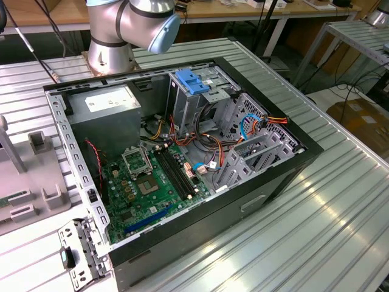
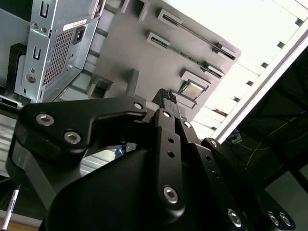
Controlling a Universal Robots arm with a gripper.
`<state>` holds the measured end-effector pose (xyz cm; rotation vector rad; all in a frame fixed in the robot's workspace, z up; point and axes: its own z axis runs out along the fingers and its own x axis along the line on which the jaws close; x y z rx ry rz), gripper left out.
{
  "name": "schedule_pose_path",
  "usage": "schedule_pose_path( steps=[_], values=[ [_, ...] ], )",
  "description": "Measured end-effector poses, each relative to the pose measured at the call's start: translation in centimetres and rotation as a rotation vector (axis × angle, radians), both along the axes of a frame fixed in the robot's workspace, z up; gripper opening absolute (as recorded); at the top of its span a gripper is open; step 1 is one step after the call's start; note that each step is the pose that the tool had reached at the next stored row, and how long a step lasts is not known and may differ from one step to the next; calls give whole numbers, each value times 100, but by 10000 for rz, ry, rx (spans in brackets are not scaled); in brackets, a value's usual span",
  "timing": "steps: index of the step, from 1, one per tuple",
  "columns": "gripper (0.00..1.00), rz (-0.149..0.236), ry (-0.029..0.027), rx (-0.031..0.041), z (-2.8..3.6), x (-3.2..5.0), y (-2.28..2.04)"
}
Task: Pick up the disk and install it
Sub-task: 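Reach for the disk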
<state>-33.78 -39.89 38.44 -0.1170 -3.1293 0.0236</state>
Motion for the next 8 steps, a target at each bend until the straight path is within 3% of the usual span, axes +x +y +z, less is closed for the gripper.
schedule_pose_path(
  steps=[8],
  values=[
    [11, 1, 1, -1, -11, -52, 0]
  ],
)
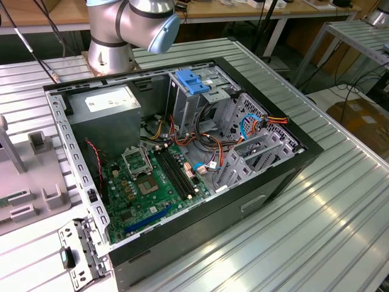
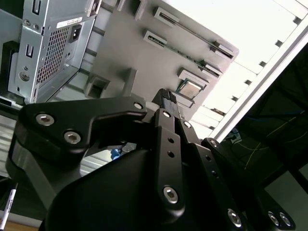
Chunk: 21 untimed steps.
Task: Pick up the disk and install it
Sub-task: 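Reach for the disk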
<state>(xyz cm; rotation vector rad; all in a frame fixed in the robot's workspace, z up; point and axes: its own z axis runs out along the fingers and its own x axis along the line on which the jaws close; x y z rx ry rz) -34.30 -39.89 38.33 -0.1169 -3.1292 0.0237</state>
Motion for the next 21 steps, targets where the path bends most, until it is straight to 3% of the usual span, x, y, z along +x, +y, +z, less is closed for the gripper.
schedule_pose_path(
  steps=[21],
  values=[
    [11, 0, -1, 1, -41, -144, 1]
  ],
)
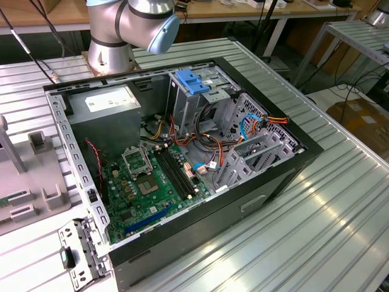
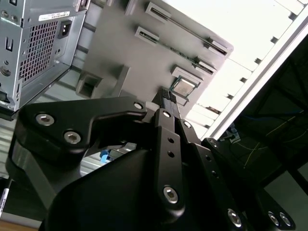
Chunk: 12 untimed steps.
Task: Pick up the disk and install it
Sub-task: 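Reach for the disk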
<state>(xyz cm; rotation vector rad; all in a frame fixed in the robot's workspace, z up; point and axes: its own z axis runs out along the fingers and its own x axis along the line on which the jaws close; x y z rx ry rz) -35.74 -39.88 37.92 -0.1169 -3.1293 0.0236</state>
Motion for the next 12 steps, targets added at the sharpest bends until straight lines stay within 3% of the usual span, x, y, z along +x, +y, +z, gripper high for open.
schedule_pose_path(
  steps=[12],
  values=[
    [11, 0, 1, 0, -28, -117, 6]
  ],
)
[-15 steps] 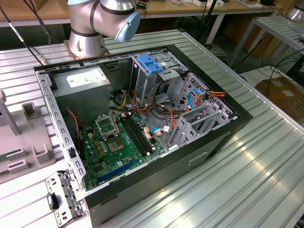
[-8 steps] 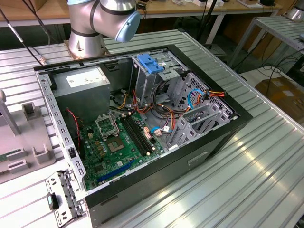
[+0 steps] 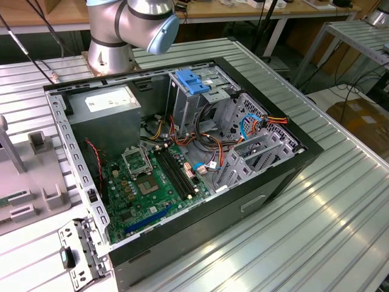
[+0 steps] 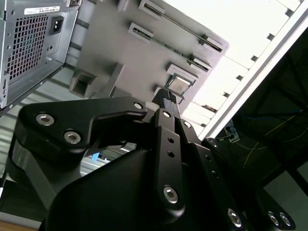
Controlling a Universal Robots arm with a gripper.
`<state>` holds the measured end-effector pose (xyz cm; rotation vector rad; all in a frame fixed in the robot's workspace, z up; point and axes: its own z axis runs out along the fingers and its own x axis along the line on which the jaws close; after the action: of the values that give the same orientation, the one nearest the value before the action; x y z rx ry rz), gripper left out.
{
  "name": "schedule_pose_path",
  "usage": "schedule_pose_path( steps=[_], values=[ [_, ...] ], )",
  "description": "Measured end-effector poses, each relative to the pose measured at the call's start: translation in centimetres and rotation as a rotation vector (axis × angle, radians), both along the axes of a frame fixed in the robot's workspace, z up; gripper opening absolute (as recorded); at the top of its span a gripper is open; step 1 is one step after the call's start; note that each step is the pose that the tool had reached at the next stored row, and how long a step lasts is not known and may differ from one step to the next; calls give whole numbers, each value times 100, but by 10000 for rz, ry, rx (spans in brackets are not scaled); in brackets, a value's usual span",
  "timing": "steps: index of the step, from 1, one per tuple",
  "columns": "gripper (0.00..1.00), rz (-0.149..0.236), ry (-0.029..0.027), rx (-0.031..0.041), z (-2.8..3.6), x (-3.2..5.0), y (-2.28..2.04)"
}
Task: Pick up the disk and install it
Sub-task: 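Reach for the disk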
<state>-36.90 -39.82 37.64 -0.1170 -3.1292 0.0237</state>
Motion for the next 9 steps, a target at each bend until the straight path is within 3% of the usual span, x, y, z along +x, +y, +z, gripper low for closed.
schedule_pose_path(
  steps=[4, 9],
  values=[
    [11, 1, 1, -1, -12, -17, 11],
    [11, 0, 0, 0, -27, -35, 72]
  ],
)
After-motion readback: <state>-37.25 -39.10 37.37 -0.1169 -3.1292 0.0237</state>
